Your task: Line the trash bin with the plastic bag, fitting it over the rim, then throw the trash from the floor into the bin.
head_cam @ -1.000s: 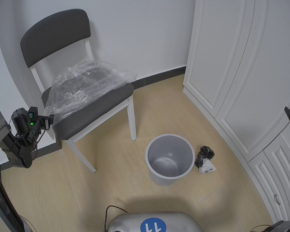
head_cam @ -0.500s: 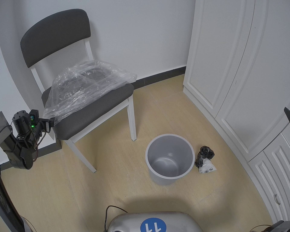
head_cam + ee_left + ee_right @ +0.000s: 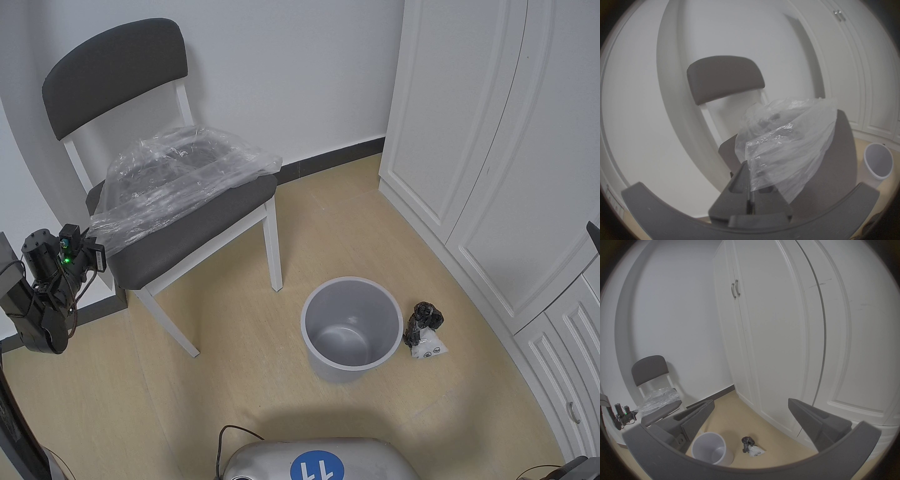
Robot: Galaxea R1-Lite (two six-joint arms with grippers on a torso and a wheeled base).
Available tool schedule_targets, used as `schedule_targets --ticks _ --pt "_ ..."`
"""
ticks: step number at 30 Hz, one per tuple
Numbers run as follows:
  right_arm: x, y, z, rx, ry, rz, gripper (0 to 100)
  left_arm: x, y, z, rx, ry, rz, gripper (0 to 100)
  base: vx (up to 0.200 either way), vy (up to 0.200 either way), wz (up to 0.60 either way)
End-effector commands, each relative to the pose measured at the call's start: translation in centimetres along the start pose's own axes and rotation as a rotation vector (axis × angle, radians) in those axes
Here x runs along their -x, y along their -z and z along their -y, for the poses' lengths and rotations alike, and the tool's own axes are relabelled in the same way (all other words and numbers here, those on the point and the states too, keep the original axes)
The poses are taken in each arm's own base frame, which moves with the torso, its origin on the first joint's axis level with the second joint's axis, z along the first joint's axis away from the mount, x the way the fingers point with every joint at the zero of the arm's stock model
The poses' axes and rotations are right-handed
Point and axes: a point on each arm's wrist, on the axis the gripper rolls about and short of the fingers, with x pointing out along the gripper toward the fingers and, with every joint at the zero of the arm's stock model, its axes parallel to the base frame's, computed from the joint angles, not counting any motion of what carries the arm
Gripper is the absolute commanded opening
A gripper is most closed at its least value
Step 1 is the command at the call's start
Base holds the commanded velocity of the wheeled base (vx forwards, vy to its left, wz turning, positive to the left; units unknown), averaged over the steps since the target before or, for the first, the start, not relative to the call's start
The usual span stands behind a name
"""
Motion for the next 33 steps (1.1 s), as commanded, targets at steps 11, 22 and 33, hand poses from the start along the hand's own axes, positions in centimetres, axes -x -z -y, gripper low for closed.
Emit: schedule_targets --ticks 11,22,33 --pt "0.4 -0.9 -1.3 0.019 -0.102 0.021 100 5.9 -4.6 1.0 0.185 0.18 0.144 0 0.0 0.0 0.0" --pt "-0.8 -1.8 -2.7 0.029 -0.192 0.009 100 7.3 -6.1 2.1 0.219 0.229 0.159 0 0.0 0.0 0.0" --pt "-0.7 2.5 -5.4 0.002 -0.267 -0.168 100 11.2 -10.0 2.7 0.235 0.302 0.154 0 0.0 0.0 0.0"
